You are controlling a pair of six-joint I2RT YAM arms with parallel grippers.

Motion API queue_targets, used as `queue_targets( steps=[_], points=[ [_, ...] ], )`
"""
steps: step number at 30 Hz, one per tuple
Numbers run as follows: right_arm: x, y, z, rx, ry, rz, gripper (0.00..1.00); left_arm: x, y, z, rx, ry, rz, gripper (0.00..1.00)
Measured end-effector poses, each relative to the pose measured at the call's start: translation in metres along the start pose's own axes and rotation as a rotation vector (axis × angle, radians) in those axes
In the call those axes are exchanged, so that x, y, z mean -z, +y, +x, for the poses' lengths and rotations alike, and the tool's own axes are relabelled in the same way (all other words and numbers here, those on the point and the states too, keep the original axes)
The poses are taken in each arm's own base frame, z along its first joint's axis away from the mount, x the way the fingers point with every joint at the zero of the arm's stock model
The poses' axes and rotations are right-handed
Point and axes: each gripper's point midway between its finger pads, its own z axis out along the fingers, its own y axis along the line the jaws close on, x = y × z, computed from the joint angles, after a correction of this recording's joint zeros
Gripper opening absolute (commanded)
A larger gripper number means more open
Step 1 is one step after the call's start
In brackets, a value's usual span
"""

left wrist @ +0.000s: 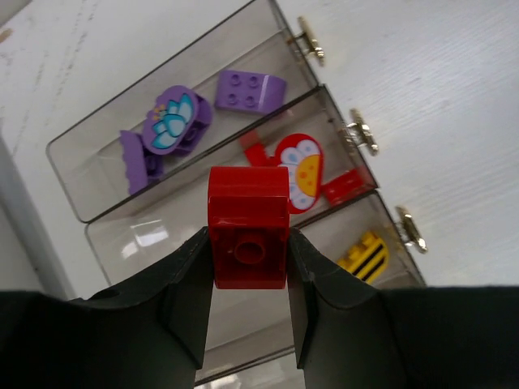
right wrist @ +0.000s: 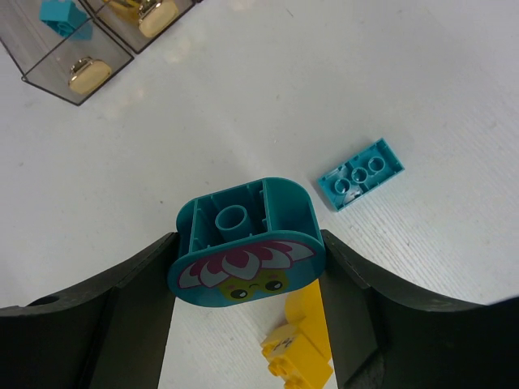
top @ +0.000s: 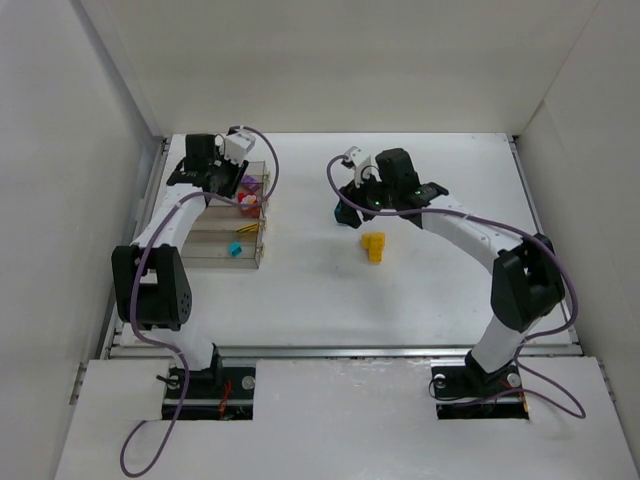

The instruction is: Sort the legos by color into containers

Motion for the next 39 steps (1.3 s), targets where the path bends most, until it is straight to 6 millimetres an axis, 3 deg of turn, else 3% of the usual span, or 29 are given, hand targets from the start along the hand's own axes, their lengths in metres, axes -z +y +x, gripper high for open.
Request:
queue_targets(
  steps=[5, 10, 16, 20, 22, 27, 34, 39],
  points=[
    [-0.003, 0.0, -0.005, 0.001, -0.007, -0.006, 0.0, -0.019, 0.022, 0.006, -0.056, 0.023, -0.101, 0.0],
    [-0.003, 0.001, -0.005, 0.001, -0.007, -0.009, 0.0, -0.037, 0.032, 0.018, -0.098, 0.053, -0.126, 0.01],
    [-0.003, 0.001, -0.003, -0.002, -0.001, -0.01, 0.0, -0.053, 0.031, 0.032, -0.125, 0.086, -0.109, 0.11],
    [-0.003, 0.001, -0.003, -0.002, -0.001, -0.01, 0.0, -0.061, 0.027, 0.045, -0.127, 0.121, -0.09, 0.31],
    [-0.003, 0.001, -0.003, -0.002, 0.0, -0.01, 0.0, -0.062, 0.027, 0.047, -0.131, 0.128, -0.091, 0.44],
    [-0.003, 0.001, -0.002, -0.003, 0.002, -0.01, 0.0, -0.062, 0.028, 0.046, -0.129, 0.127, -0.097, 0.64],
    [-0.003, 0.002, -0.002, -0.003, 0.003, -0.011, 0.0, -0.06, 0.028, 0.044, -0.117, 0.121, -0.1, 0.65],
    [-0.003, 0.008, -0.007, 0.005, 0.008, -0.018, 0.0, -0.044, 0.03, 0.028, -0.037, 0.079, -0.126, 0.65]
  ],
)
